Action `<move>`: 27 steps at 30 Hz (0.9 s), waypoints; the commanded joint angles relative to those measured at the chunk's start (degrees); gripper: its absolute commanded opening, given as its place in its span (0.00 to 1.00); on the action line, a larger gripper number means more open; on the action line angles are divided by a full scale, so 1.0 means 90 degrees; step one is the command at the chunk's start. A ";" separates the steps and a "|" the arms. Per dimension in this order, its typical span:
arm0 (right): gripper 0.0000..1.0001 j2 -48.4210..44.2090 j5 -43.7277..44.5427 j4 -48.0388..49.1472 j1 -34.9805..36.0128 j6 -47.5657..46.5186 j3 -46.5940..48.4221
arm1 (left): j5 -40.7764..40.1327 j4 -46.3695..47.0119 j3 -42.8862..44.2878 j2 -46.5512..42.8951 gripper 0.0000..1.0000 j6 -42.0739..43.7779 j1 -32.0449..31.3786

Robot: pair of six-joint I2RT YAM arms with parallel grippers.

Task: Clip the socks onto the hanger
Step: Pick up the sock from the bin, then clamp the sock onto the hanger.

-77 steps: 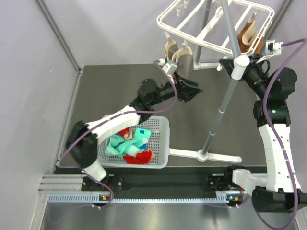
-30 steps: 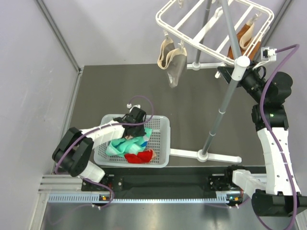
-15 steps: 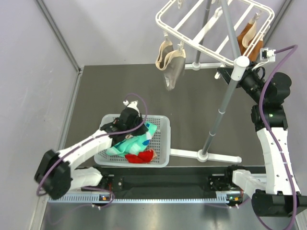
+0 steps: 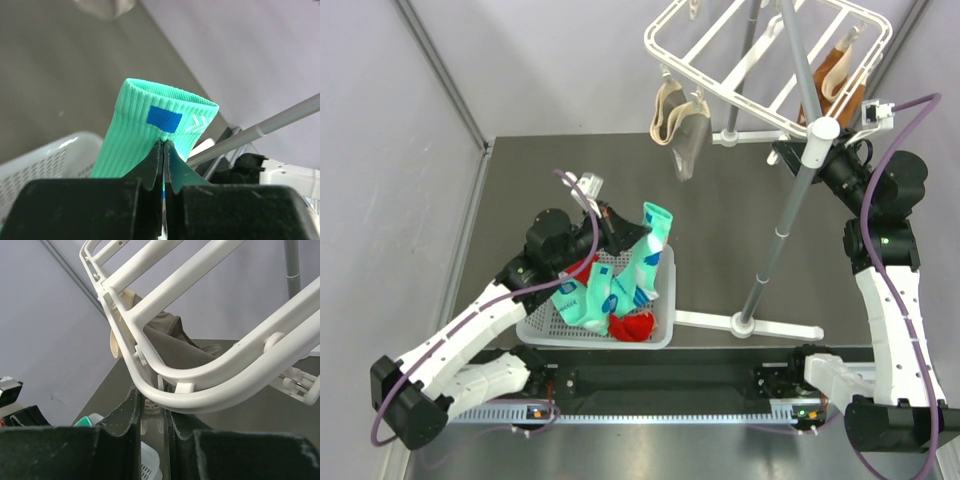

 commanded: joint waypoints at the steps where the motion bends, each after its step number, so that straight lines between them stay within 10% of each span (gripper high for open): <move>1: 0.00 -0.0107 -0.0327 0.0064 0.0064 0.0107 0.0029 | 0.0699 0.1311 0.0749 0.0388 0.00 0.0170 -0.0123; 27: 0.00 0.0010 -0.0425 -0.0034 0.0279 0.0322 0.0234 | 0.0690 0.2758 0.3953 0.4032 0.00 0.1001 -0.1374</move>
